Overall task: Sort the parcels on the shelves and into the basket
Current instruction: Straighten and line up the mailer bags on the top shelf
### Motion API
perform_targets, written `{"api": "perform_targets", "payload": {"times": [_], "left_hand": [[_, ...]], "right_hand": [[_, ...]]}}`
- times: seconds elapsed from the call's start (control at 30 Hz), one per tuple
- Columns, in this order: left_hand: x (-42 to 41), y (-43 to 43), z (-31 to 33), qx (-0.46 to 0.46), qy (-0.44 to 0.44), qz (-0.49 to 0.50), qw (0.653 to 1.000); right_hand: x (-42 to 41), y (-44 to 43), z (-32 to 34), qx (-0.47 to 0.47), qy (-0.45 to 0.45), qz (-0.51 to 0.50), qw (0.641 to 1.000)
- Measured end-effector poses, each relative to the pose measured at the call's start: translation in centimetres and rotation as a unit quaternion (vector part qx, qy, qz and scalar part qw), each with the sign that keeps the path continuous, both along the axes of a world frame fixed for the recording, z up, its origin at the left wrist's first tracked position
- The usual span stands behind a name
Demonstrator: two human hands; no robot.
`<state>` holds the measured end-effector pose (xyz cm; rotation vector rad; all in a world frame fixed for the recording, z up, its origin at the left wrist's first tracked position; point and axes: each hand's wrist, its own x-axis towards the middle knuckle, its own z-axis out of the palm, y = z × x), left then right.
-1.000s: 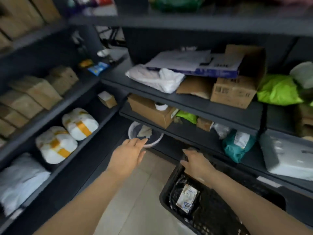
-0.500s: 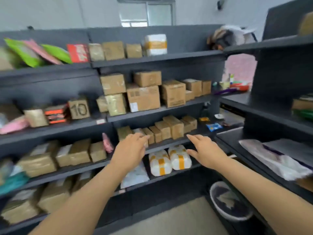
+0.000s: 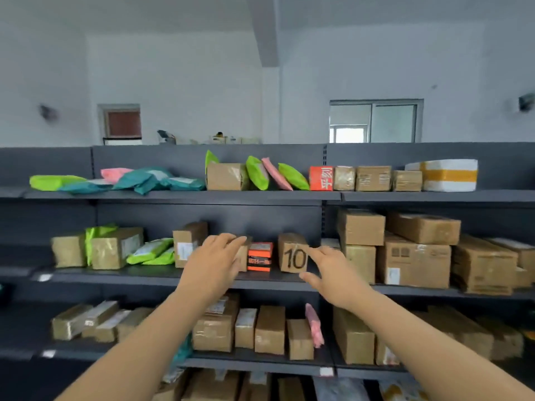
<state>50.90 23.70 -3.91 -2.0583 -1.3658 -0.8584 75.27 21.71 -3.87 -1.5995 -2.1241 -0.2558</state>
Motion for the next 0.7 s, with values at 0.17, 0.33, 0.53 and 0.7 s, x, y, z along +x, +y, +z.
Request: {"api": "perform_targets", "payload": {"times": [0.17,0.33,0.53,0.7], "left_hand": [[-7.5,3.2,0.8,0.005,0.000,0.028,1.000],[-12.8,6.3,1.1,-0.012,0.015,0.065,0.998],[-17.2,11.4,1.8,-0.025,0.031,0.120,0.992],[-18.5,17.5,3.9,-0.012,0.059,0.144,0.988]], "right_hand": [[-7.7,4.4,1.8,0.015,0.003,0.008,1.000],[-12.2,9.0,2.7,0.011,-0.003,0.027,1.000],[-16.1,15.6,3.1,0.024,-0.009,0.057,0.998],[-18.1,22.2,5.0,0.078,-0.017,0.080,0.994]]}}
